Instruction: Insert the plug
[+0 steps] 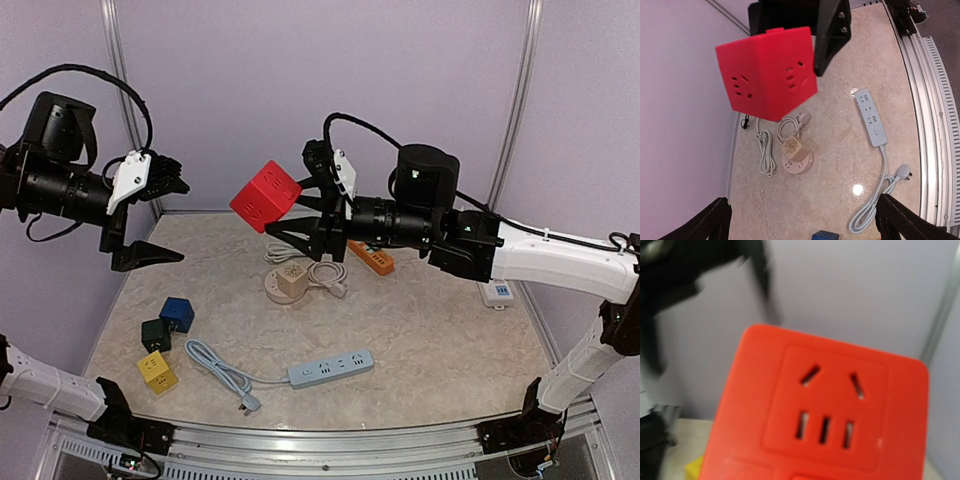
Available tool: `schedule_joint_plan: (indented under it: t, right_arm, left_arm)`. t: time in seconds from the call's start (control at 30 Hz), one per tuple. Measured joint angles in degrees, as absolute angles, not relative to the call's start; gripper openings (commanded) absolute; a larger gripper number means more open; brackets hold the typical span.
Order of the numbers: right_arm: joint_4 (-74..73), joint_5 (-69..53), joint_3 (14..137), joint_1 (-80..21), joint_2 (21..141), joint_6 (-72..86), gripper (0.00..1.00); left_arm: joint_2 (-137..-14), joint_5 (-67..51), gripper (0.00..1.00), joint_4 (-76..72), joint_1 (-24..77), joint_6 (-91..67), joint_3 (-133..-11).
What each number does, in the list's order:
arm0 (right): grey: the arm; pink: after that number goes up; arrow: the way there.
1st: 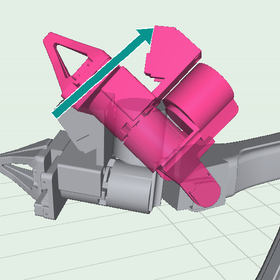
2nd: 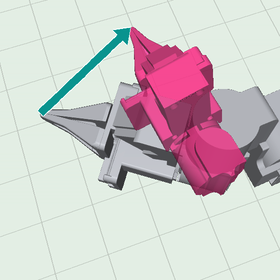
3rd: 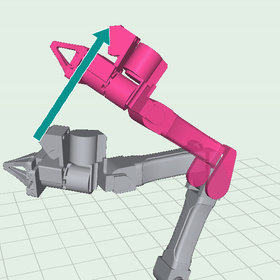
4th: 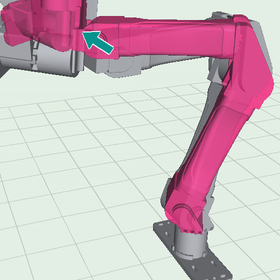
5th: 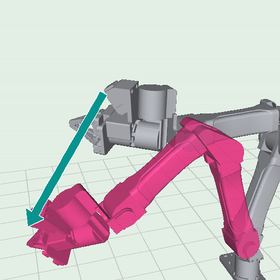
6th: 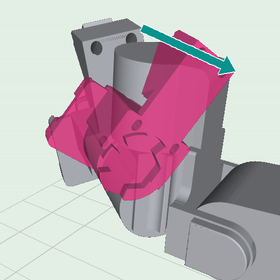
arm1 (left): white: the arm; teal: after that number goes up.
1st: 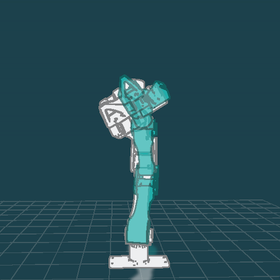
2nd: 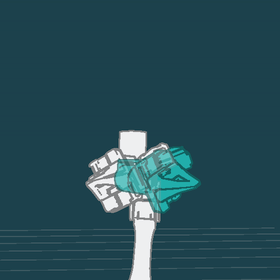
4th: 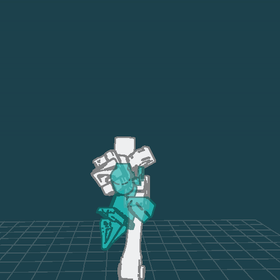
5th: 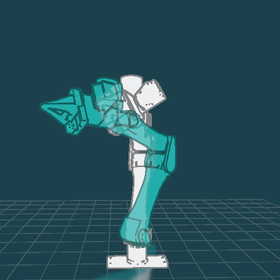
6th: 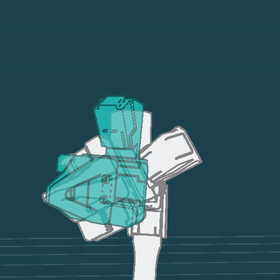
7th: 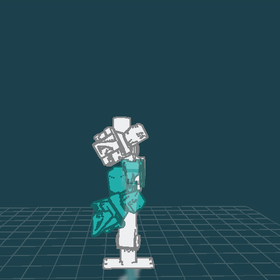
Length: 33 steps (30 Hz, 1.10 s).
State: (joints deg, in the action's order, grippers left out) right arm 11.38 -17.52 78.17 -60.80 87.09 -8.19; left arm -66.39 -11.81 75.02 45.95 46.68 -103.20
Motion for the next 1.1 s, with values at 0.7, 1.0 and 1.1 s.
schedule_joint_plan:
  t: [0.7,1.0,1.1]
  right_arm:
    - [8.6,-27.2,77.7,-62.2,87.4,-9.6,0.00]
    - [6.5,-27.6,78.0,-62.3,87.4,-11.1,0.00]
    - [6.3,-27.6,78.1,-62.4,87.4,-11.1,0.00]
  left_arm:
    - [-81.9,-24.4,0.85,72.7,47.4,37.5,-113.6]
    - [-83.2,-26.9,0.17,75.0,47.7,37.1,-114.0]
    - [-83.2,-26.5,0.00,75.2,48.0,36.9,-114.1]
